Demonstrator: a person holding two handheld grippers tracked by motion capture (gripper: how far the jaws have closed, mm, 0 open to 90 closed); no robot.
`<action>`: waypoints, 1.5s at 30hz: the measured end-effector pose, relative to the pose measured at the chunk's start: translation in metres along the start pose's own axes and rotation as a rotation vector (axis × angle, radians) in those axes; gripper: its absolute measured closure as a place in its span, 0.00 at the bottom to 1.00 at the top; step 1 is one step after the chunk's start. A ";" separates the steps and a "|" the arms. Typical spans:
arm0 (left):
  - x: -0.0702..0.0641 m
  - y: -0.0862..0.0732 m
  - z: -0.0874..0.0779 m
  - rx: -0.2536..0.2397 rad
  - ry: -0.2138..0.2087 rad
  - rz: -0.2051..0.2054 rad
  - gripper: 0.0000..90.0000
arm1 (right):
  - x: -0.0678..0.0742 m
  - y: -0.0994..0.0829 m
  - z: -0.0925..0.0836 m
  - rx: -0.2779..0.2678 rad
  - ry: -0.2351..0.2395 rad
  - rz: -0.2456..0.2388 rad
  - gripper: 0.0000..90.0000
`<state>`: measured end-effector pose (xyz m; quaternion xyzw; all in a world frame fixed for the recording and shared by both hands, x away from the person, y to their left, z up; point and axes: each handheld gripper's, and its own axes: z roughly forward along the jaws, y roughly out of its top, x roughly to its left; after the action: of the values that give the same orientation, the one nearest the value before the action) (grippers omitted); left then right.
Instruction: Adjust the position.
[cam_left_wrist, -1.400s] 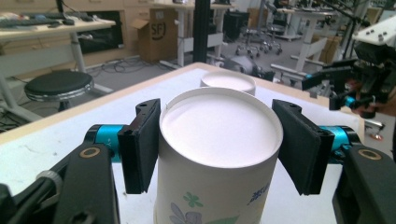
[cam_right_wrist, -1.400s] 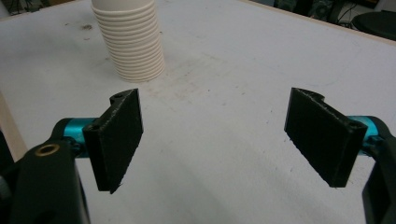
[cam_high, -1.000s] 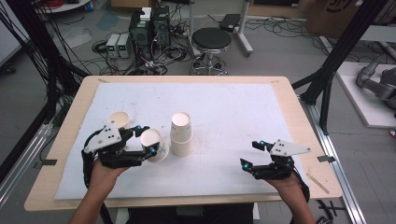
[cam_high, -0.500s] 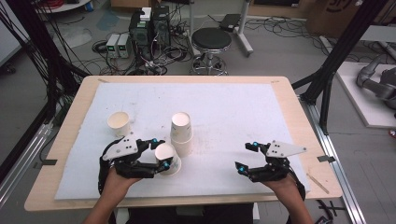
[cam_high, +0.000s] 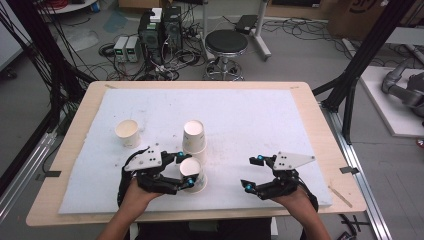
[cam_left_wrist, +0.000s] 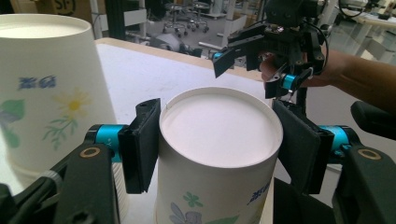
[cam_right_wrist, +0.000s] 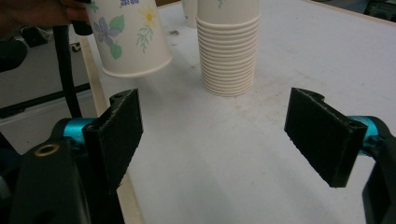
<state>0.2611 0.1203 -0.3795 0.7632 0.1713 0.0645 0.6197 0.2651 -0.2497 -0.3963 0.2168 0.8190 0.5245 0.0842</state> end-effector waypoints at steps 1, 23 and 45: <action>0.000 0.001 0.001 0.001 -0.007 0.001 0.40 | 0.001 0.001 0.001 0.002 0.007 0.003 0.22; -0.006 0.011 0.024 -0.006 -0.104 0.022 0.41 | 0.017 0.016 0.043 0.032 0.186 -0.076 0.22; -0.016 0.015 0.042 -0.014 -0.204 0.024 0.41 | 0.027 0.019 0.059 -0.007 0.327 -0.087 0.29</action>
<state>0.2616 0.0729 -0.3727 0.7635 0.0979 -0.0048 0.6384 0.2672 -0.1824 -0.4025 0.0928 0.8286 0.5514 -0.0268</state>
